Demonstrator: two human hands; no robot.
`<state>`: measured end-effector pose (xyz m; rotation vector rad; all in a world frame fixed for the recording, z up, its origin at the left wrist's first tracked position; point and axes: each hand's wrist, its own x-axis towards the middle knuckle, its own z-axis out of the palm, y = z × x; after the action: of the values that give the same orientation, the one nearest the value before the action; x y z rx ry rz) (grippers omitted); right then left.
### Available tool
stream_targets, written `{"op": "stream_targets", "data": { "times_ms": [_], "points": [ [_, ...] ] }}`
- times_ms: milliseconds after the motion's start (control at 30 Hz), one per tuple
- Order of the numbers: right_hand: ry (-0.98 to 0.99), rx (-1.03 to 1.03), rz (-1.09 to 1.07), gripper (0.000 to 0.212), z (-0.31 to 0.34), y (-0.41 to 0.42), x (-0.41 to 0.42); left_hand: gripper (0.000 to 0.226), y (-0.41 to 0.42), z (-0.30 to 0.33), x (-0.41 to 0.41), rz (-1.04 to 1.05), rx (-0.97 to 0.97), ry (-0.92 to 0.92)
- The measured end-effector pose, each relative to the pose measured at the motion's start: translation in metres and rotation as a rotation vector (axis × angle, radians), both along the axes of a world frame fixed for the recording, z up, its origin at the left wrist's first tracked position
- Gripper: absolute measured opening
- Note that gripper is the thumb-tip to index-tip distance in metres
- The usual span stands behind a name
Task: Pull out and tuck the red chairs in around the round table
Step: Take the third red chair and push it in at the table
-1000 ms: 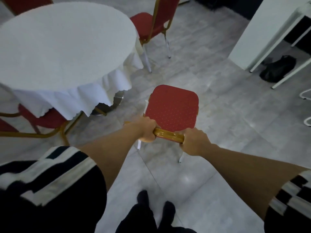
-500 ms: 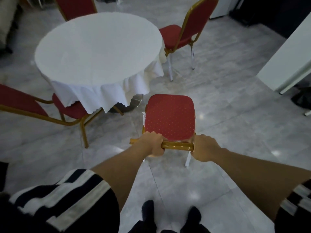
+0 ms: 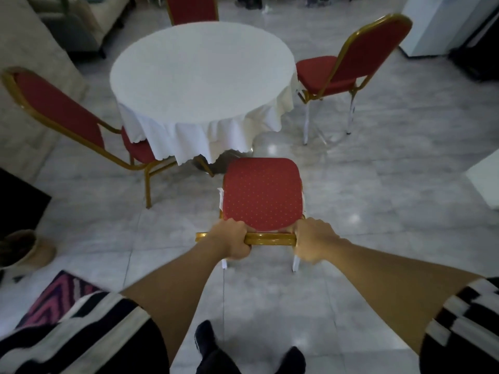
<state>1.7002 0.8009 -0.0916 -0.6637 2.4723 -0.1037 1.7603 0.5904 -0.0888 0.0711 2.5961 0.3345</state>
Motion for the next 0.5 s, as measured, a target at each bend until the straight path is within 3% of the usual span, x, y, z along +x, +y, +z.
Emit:
{"op": "stream_targets", "data": {
  "times_ms": [500],
  "points": [
    [-0.006,0.017,0.199,0.059,-0.004,0.066,-0.087,0.031,0.081,-0.013,-0.035,0.207,0.088,0.031]
  ]
}}
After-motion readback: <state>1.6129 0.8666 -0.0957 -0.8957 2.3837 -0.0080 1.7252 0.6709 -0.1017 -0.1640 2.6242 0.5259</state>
